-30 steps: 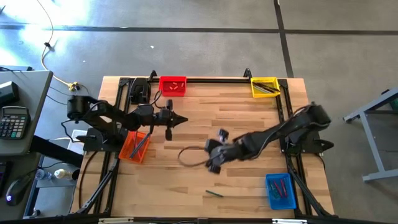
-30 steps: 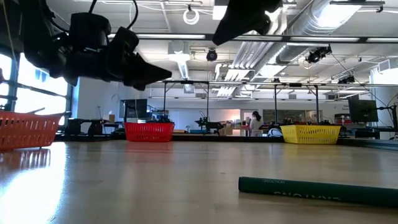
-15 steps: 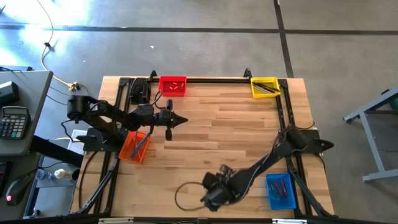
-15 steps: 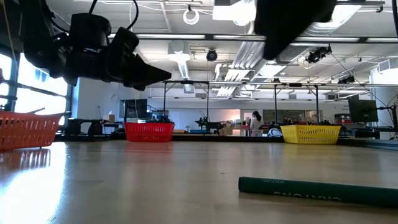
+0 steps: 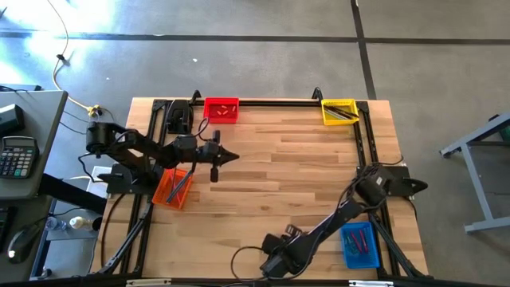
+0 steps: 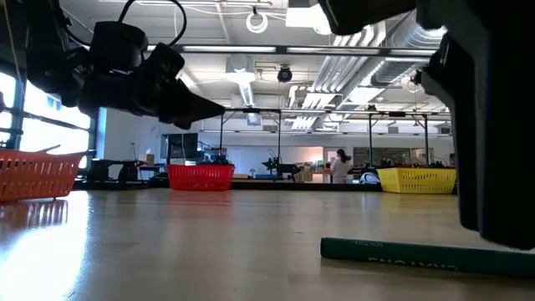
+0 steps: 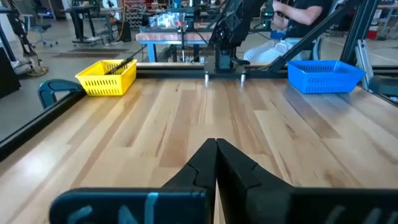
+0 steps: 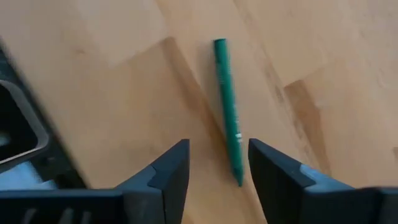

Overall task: Sort crayons/erasers/pens/pencils in bins
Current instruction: Put the green crayon into the blue basket

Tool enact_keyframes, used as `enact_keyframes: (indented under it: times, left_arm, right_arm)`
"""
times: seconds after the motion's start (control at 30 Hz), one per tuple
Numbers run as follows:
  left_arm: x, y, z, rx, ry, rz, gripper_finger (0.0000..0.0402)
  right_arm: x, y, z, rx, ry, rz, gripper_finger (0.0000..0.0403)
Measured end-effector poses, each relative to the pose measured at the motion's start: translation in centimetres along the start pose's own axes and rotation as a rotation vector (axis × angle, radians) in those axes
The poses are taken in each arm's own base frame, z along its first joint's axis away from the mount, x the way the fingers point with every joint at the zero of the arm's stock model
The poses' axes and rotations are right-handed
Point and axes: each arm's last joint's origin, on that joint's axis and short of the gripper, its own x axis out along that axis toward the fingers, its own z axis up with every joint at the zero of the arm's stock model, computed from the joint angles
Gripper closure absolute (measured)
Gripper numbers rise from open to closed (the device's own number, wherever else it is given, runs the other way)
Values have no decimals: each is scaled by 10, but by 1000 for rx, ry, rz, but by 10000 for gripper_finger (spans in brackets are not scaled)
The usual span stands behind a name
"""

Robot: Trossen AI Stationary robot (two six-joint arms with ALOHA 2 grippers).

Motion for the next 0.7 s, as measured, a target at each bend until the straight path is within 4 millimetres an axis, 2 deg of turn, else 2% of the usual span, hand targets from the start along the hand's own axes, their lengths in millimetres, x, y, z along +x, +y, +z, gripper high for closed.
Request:
enact_keyframes:
  times: [0.3, 0.7]
  left_arm:
    - [-6, -2, -8, -9, 35, -1, 401]
    - [-7, -2, -9, -10, 41, 1, 401]
  right_arm:
    - [17, -6, 2, -59, 41, -65, 299]
    - [21, -12, 7, -54, 112, -72, 365]
